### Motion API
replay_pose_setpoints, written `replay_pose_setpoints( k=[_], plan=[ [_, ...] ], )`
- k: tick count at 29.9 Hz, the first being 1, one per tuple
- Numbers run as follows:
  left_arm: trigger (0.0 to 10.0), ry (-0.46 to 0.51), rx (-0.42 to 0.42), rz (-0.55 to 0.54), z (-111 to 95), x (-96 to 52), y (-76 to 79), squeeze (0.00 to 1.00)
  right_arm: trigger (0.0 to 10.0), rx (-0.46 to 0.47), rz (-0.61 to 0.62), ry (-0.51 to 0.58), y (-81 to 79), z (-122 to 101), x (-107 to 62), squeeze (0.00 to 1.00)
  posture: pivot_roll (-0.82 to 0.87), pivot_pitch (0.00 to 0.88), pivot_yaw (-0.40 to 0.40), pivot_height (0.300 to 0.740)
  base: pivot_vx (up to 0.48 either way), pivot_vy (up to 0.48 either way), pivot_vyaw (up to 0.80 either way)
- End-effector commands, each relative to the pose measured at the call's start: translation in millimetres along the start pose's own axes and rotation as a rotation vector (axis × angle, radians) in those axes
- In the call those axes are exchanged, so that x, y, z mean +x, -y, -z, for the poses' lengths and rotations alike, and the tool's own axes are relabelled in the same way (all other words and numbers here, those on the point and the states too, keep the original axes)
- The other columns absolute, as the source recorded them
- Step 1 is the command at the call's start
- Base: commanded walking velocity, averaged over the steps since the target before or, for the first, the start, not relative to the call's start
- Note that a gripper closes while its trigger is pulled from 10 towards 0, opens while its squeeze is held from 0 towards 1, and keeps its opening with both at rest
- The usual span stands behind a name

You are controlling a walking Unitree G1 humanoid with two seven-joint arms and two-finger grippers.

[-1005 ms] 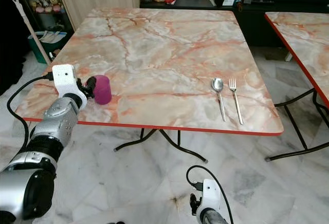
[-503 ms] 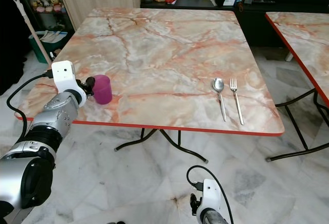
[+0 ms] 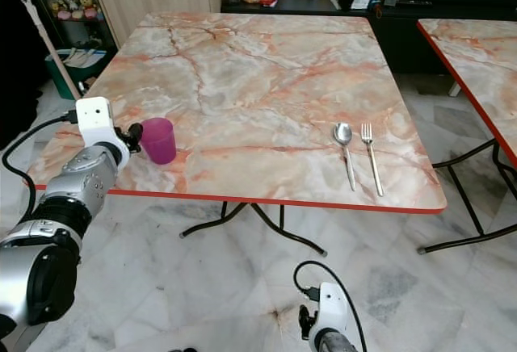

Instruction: Setting the table

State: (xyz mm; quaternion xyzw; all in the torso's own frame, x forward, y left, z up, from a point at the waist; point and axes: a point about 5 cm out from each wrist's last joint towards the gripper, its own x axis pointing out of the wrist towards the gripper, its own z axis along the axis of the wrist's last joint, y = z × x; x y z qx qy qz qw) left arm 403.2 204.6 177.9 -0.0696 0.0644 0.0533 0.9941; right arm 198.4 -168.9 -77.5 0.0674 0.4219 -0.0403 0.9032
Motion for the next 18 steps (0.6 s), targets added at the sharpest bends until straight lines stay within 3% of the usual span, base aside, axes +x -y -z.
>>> replay_pose_setpoints(
  k=[1,18],
  plan=[
    [10.0,0.016,-0.021,0.012,-6.5,1.5,2.6,0.0,10.0,0.019,0.002,-0.009,0.2,4.4,-0.9,0.0,0.07,0.098,0.026,0.74,0.0,0.0,0.0],
    [10.0,-0.049,-0.001,0.035,6.2,1.4,4.9,0.0,10.0,0.023,0.009,-0.013,2.4,6.5,-1.6,0.0,0.06,0.101,0.027,0.74,0.0,0.0,0.0]
  ],
)
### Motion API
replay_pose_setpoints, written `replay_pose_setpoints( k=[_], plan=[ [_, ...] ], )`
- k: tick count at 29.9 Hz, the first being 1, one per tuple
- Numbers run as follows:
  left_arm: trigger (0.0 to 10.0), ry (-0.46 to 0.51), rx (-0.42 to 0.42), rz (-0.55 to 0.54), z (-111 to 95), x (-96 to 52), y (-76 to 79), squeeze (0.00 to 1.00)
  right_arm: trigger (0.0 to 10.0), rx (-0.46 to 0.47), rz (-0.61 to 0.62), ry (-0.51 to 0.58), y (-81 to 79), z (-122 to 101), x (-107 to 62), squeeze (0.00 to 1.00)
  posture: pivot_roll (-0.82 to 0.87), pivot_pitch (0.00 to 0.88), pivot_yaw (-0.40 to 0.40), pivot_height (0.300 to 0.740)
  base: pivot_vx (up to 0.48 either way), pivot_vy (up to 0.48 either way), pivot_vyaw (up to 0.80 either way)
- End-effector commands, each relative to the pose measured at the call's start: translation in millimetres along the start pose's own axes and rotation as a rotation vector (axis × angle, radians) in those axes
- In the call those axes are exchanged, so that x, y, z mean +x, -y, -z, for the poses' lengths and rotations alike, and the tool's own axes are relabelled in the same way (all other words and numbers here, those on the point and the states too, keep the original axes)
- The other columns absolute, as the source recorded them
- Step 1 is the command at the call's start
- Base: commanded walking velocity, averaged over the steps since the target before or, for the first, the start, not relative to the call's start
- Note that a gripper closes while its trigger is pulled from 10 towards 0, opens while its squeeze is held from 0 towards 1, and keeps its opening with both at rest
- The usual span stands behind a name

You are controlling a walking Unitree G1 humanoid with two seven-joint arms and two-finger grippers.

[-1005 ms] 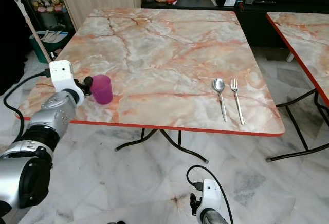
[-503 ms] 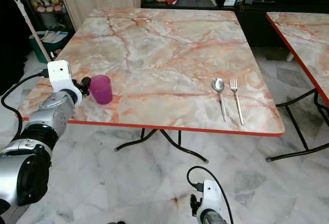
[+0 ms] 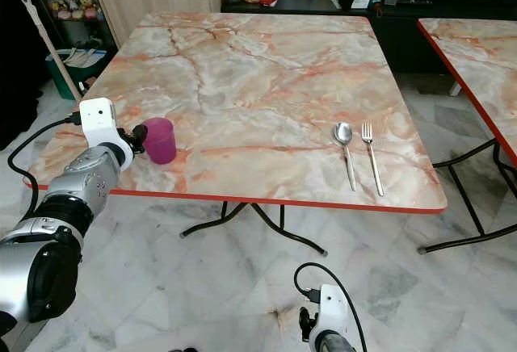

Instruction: Setting the table

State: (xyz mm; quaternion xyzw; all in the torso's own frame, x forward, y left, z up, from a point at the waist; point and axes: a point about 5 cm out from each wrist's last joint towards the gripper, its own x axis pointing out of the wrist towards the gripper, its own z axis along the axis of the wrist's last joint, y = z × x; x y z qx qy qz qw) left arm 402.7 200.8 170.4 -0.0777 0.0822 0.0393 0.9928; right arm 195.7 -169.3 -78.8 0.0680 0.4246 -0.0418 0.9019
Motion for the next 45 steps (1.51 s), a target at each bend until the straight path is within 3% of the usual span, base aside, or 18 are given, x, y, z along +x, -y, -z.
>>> replay_pose_setpoints(
  k=[1,16,17,18,19,20,45],
  plan=[
    [10.0,-0.017,0.012,0.006,-0.4,1.0,1.5,0.0,10.0,0.021,0.007,-0.007,1.7,3.8,-1.0,0.0,0.06,0.102,0.027,0.74,0.0,0.0,0.0],
    [10.0,-0.037,0.044,0.104,0.4,1.5,12.1,0.0,10.0,0.023,0.005,-0.007,0.9,3.7,-0.9,0.0,0.07,0.101,0.03,0.74,0.0,0.0,0.0],
    [5.5,-0.035,0.057,0.117,-0.6,1.5,12.9,0.0,10.0,0.024,0.003,-0.008,-0.2,3.7,-0.8,0.0,0.07,0.101,0.032,0.74,0.0,0.0,0.0],
    [5.5,-0.033,0.06,0.119,-0.9,1.5,13.1,0.0,10.0,0.024,0.002,-0.008,-0.4,3.7,-0.7,0.0,0.07,0.101,0.032,0.74,0.0,0.0,0.0],
    [3.3,-0.033,0.069,0.123,-1.3,1.5,13.5,0.0,10.0,0.024,0.002,-0.008,-0.6,3.7,-0.7,0.0,0.07,0.101,0.033,0.74,0.0,0.0,0.0],
    [0.0,-0.031,0.072,0.129,-2.1,1.6,14.7,0.0,10.0,0.025,0.001,-0.008,-0.8,3.6,-0.7,0.0,0.07,0.1,0.033,0.74,0.0,0.0,0.0],
    [0.0,-0.027,0.087,0.156,-5.0,1.4,15.6,0.0,10.0,0.024,0.001,-0.006,-1.3,1.2,0.0,0.0,0.07,0.091,0.029,0.74,0.0,0.0,0.0]
  ],
)
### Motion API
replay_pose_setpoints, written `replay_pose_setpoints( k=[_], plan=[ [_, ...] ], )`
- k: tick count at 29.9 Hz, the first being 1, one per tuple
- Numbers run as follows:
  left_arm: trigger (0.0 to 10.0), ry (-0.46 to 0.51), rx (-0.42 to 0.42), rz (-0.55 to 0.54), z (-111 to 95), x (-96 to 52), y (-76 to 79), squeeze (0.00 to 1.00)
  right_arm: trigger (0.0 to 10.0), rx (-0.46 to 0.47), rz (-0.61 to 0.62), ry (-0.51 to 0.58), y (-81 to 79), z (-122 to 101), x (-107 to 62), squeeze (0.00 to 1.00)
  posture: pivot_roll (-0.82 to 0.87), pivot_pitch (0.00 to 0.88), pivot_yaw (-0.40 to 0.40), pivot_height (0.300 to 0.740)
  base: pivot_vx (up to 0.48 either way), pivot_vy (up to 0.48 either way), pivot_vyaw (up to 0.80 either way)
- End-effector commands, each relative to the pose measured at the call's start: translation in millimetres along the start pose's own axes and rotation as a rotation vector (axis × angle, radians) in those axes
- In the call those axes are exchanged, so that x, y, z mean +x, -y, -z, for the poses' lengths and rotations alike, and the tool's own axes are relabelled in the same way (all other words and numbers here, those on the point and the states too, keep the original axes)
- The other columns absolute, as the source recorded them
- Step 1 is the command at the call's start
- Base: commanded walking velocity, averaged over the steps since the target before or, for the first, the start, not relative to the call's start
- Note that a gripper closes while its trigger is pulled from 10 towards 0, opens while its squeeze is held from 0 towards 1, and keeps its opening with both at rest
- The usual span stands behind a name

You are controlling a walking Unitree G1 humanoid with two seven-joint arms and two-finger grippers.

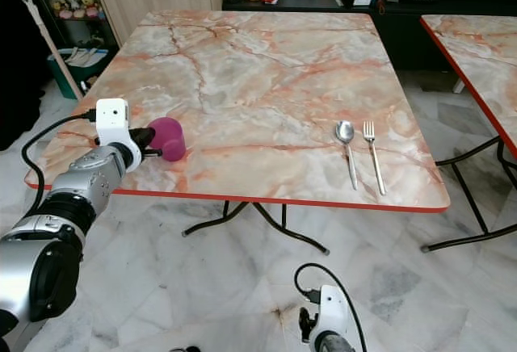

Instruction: Setting the table

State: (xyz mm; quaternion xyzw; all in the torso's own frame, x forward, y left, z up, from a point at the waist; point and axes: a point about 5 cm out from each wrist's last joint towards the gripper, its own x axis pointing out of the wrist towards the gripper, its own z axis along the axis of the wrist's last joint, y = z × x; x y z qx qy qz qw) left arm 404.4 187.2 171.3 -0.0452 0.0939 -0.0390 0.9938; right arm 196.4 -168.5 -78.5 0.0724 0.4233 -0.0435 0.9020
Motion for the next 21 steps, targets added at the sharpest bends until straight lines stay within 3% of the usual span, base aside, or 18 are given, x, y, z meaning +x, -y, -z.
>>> replay_pose_setpoints(
  k=[1,13,16,17,18,19,20,21],
  plan=[
    [0.0,0.005,0.009,0.007,-5.7,0.7,0.9,0.0,10.0,0.015,0.002,-0.008,-0.4,1.6,-0.2,0.0,0.07,0.091,0.029,0.74,0.0,0.0,0.0],
    [0.0,0.0,-0.002,-0.001,1.3,-1.2,-2.6,0.0,10.0,0.013,0.001,-0.007,0.2,1.1,-0.1,0.0,0.07,0.09,0.024,0.74,0.0,0.0,0.0],
    [0.0,0.084,-0.064,-0.018,-6.0,-3.0,-7.1,0.0,10.0,0.014,0.001,-0.006,0.2,1.1,-0.1,0.0,0.07,0.091,0.024,0.74,0.0,0.0,0.0],
    [0.0,0.168,-0.11,-0.052,-15.4,-5.5,-14.0,0.0,10.0,0.015,0.002,-0.007,0.7,1.2,-0.2,0.0,0.07,0.092,0.022,0.74,0.0,0.0,0.0],
    [0.0,0.22,-0.091,-0.112,-21.3,-8.6,-22.6,0.0,10.0,0.015,0.002,-0.007,0.9,1.3,-0.2,0.0,0.07,0.092,0.022,0.74,0.0,0.0,0.0],
    [1.0,0.238,-0.064,-0.149,-23.4,-10.5,-27.9,0.0,10.0,0.014,0.003,-0.007,1.0,1.4,-0.2,0.0,0.08,0.094,0.02,0.74,0.0,0.0,0.0],
    [1.0,0.247,-0.047,-0.171,-24.6,-11.7,-31.3,0.0,10.0,0.014,0.003,-0.007,1.0,1.4,-0.3,0.0,0.08,0.094,0.02,0.74,0.0,0.0,0.0],
    [9.4,0.273,-0.07,-0.207,-26.9,-14.7,-38.9,0.0,10.0,0.012,0.003,-0.008,1.2,1.5,-0.3,0.0,0.08,0.094,0.02,0.74,0.0,0.0,0.0]
  ],
)
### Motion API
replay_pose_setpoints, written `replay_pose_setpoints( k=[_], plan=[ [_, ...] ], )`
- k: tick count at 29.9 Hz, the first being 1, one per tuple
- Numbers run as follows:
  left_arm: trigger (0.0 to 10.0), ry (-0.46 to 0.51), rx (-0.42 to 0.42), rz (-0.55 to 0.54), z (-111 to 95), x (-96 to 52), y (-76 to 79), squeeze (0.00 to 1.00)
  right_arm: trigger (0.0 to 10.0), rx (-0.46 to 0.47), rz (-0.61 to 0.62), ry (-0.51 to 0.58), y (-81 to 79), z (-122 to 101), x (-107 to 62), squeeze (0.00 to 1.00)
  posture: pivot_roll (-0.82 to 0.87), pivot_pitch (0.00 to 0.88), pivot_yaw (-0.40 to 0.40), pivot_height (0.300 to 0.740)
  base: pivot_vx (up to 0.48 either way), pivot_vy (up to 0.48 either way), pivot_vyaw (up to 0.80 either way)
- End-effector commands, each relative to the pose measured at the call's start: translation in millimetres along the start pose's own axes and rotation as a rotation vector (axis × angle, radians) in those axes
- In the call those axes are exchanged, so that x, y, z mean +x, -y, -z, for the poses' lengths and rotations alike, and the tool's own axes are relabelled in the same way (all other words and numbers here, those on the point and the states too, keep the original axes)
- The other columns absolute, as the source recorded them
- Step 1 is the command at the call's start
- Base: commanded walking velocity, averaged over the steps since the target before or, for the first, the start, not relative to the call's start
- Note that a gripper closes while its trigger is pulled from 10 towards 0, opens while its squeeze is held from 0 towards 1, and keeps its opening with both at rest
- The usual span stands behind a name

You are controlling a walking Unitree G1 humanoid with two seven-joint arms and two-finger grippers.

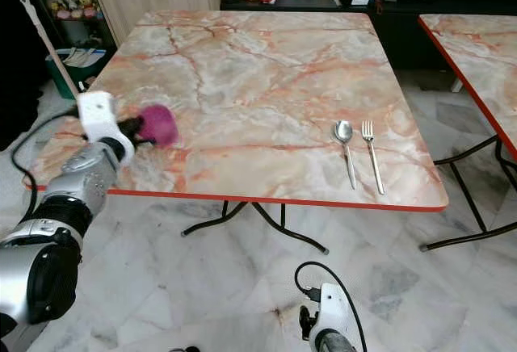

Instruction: Setting the table

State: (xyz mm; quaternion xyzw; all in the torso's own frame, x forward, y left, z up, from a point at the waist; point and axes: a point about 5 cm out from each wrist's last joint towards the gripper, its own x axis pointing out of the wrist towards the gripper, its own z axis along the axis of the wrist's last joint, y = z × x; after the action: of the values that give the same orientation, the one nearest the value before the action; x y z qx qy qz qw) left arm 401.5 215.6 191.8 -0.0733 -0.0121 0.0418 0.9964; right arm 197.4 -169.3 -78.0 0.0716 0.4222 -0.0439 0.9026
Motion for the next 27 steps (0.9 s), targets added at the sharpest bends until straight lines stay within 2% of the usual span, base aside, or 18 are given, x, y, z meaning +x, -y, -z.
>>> replay_pose_setpoints(
  k=[1,2,4,5,7,8,11,12,15,17,18,20,21,26,27],
  plan=[
    [9.4,0.053,-0.005,-0.059,-6.8,-2.4,-13.1,0.0,10.0,0.013,0.002,-0.01,0.6,2.7,-0.5,0.0,0.08,0.094,0.02,0.74,0.0,0.0,0.0],
    [10.0,0.086,0.002,-0.118,-10.9,-5.2,-26.0,0.0,10.0,0.013,0.003,-0.01,0.9,2.7,-0.5,0.0,0.08,0.095,0.019,0.74,0.0,0.0,0.0],
    [10.0,0.102,0.032,-0.174,-12.6,-8.3,-37.8,0.0,10.0,0.012,0.003,-0.009,0.7,2.6,-0.5,0.0,0.08,0.095,0.021,0.74,0.0,0.0,0.0],
    [10.0,0.116,0.068,-0.213,-13.0,-11.9,-48.4,0.0,10.0,0.012,0.002,-0.007,0.2,2.2,-0.4,0.0,0.08,0.096,0.022,0.74,0.0,0.0,0.0],
    [10.0,0.122,0.088,-0.23,-13.1,-14.0,-54.3,0.0,10.0,0.013,0.002,-0.006,0.0,1.8,-0.3,0.0,0.08,0.096,0.022,0.74,0.0,0.0,0.0],
    [10.0,0.131,0.148,-0.274,-13.8,-17.1,-62.3,0.0,10.0,0.012,0.002,-0.006,0.0,2.0,-0.3,0.0,0.08,0.098,0.022,0.74,0.0,0.0,0.0],
    [10.0,0.14,0.262,-0.397,-14.7,-27.0,-86.5,0.0,10.0,0.01,0.003,-0.007,0.0,2.5,-0.5,0.0,0.08,0.1,0.026,0.74,0.0,0.0,0.0],
    [10.0,0.125,0.324,-0.456,-13.0,-32.9,-99.9,0.0,10.0,0.012,0.005,-0.007,0.0,2.9,-0.6,0.0,0.08,0.1,0.027,0.74,0.0,0.0,0.0],
    [10.0,0.097,0.389,-0.536,-8.7,-41.6,-116.7,0.0,10.0,0.014,0.006,-0.008,-0.1,3.4,-0.7,0.0,0.08,0.1,0.03,0.74,0.0,0.0,0.0],
    [10.0,0.062,0.495,-0.605,-3.8,-50.0,-130.2,0.0,10.0,0.015,0.007,-0.008,0.1,3.7,-0.7,0.0,0.08,0.106,0.029,0.74,0.0,0.0,0.0],
    [10.0,0.024,0.642,-0.633,2.2,-56.3,-137.8,0.0,10.0,0.011,0.006,-0.011,-0.1,4.6,-0.9,0.0,0.08,0.104,0.03,0.74,0.0,0.0,0.0],
    [10.0,0.017,0.673,-0.635,3.5,-57.3,-138.8,0.0,10.0,0.01,0.005,-0.012,-0.2,4.9,-1.0,0.0,0.08,0.104,0.03,0.74,0.0,0.0,0.0],
    [10.0,-0.053,0.724,-0.653,20.7,-65.8,-145.4,0.0,10.0,0.013,0.006,-0.012,-0.3,5.1,-1.0,0.0,0.08,0.105,0.031,0.74,0.0,0.0,0.0],
    [10.0,-0.097,0.744,-0.667,31.6,-71.4,-149.1,0.0,10.0,0.013,0.006,-0.013,-0.4,5.2,-1.0,0.0,0.08,0.105,0.031,0.74,0.0,0.0,0.0],
    [10.0,-0.153,0.725,-0.685,47.2,-80.2,-153.7,0.0,10.0,0.014,0.006,-0.012,-0.3,5.2,-1.1,0.0,0.07,0.108,0.031,0.74,0.0,0.0,0.0]
  ],
)
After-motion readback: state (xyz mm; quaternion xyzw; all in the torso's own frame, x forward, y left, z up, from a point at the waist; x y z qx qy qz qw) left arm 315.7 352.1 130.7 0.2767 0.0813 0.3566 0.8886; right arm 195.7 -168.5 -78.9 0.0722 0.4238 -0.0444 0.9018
